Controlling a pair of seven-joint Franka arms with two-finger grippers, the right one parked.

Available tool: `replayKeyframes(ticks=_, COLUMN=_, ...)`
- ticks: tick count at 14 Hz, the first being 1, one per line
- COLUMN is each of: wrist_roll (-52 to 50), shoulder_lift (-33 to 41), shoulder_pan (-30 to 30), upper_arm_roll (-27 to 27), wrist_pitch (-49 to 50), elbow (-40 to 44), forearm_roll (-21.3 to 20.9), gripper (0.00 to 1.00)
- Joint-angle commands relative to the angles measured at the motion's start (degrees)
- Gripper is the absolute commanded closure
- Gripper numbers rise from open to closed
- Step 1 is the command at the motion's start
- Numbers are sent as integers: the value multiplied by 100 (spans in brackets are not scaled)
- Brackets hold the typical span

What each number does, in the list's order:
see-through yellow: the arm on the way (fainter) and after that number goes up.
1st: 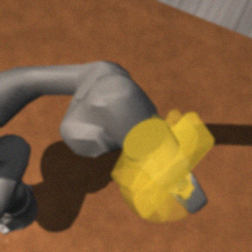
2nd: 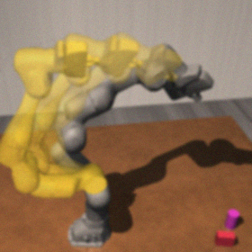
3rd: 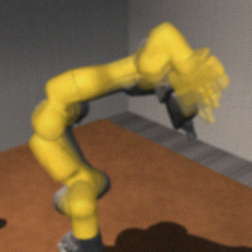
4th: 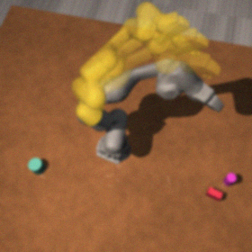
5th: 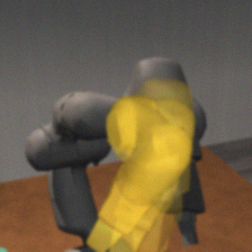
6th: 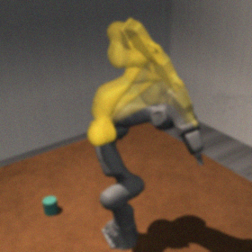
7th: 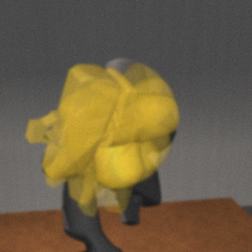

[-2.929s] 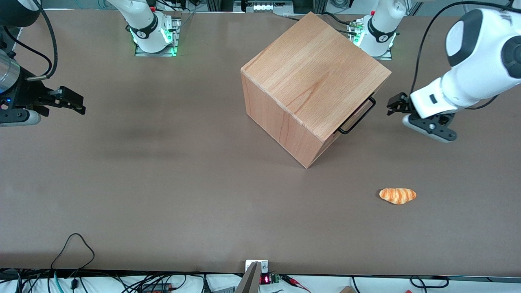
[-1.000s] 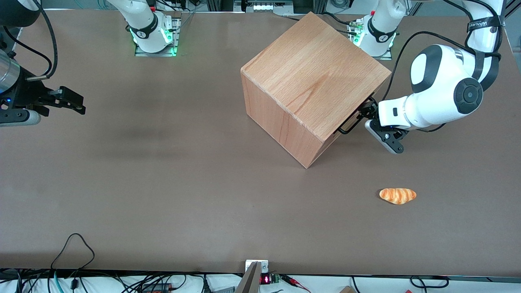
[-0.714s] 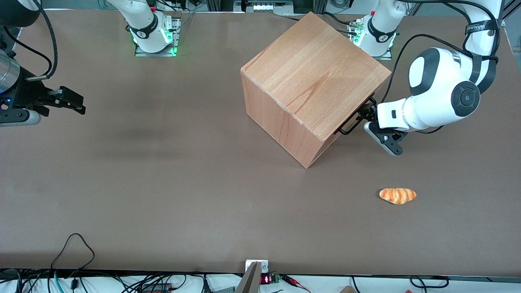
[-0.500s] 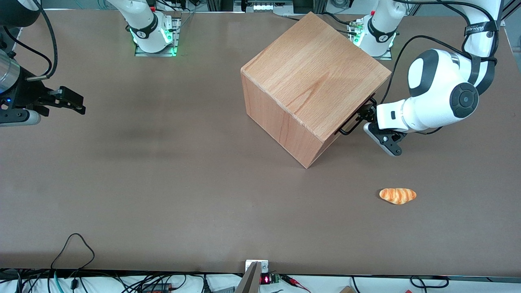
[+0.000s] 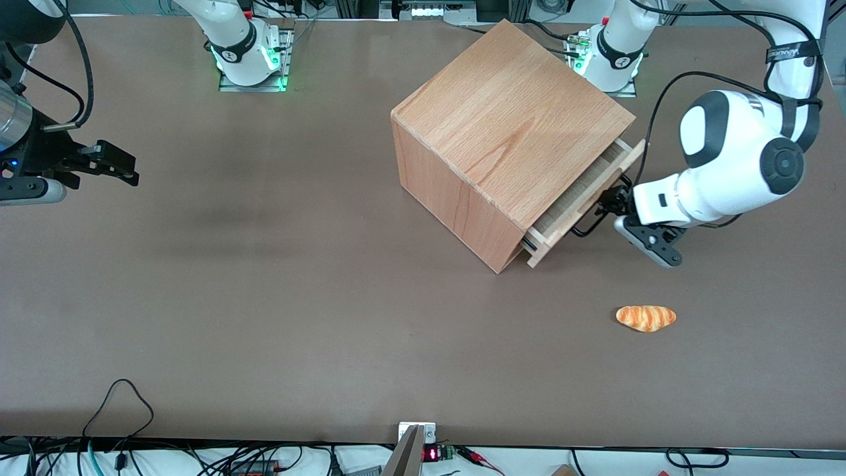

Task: Open top drawer with left arm
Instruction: 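Pull the handle away from the cabinet with the left gripper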

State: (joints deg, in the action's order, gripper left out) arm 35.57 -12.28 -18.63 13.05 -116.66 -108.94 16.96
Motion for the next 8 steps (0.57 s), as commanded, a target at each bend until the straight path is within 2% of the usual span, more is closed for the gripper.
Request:
replayKeyframes(ticks=1, wrist_roll=126, shoulder_lift=-248, shoulder_pan=17, upper_arm_roll=232, wrist_pitch=-524, elbow=48, forearm_roll=62, gripper=0)
replayKeyframes(ticks=5, wrist_roll=126, shoulder_lift=-327, shoulder_pan=70, upper_arm_roll=513, wrist_pitch=-963, elbow=83, forearm_roll=-403, gripper=0)
replayKeyframes(ticks=8, wrist_roll=135, shoulder_lift=-406, shoulder_pan=78, upper_arm_roll=707, wrist_pitch=-1192, elbow=127, forearm_roll=-412, gripper=0)
